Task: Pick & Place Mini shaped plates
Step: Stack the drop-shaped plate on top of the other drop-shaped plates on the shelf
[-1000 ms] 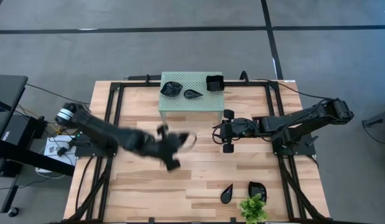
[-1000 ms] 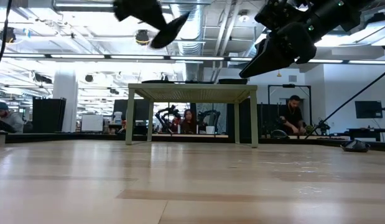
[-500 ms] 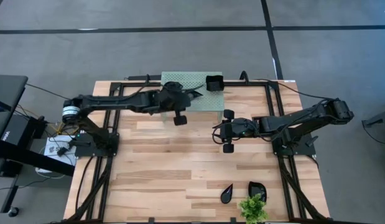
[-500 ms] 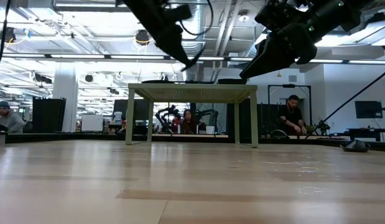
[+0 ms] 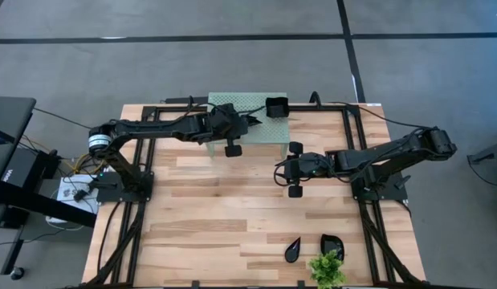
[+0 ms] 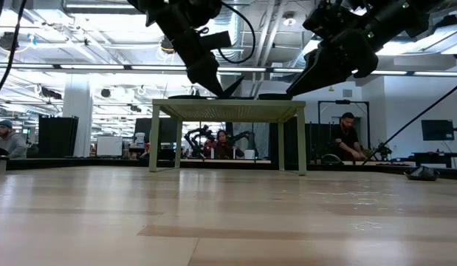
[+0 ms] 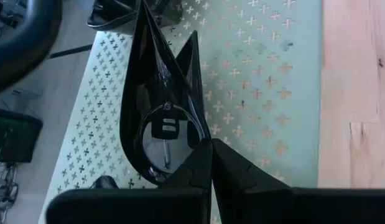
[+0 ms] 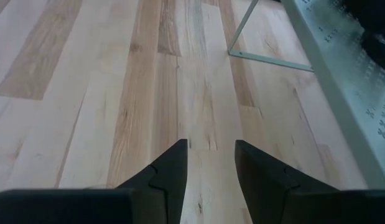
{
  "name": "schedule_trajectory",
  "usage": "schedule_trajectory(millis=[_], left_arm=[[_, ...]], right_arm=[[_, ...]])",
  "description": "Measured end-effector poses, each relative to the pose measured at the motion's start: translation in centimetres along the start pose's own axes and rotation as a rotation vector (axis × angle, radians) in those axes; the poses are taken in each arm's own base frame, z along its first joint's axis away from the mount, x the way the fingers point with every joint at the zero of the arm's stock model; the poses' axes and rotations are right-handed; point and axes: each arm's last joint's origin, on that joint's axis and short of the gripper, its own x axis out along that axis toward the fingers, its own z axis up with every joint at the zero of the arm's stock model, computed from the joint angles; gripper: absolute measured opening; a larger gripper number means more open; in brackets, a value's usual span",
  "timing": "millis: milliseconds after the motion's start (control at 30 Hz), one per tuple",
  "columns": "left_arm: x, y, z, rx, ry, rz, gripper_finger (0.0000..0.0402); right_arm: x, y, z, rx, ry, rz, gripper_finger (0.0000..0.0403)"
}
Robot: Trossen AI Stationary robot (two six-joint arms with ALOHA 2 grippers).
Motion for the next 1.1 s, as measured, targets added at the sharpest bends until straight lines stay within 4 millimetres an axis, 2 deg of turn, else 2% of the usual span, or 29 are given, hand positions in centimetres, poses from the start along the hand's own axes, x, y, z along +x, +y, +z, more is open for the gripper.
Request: schedule_trajectory(millis=[567,900,1000,1100], left_arm=[[0.3,0.5,0.2,0.135,-0.03,0.025,0.0012],[0.4,1.0,0.2,0.106,-0.04,0.043,0.0064],[0.1,0.3,0.8,0.104,-0.078,0.047,0.008],[-0.6,-1.4,2.0,0.111,-0.141,0.025,0.0085]], right_arm=[[0.0,0.0,0.0,-0.01,0.002,0.0,0.0128],[0.0,0.0,0.0,-0.01,0.002,0.0,0.0128],[0.0,0.0,0.0,-0.01,0.002,0.0,0.0128],[0.0,0.0,0.0,-0.01,0.003,0.0,0.0128]])
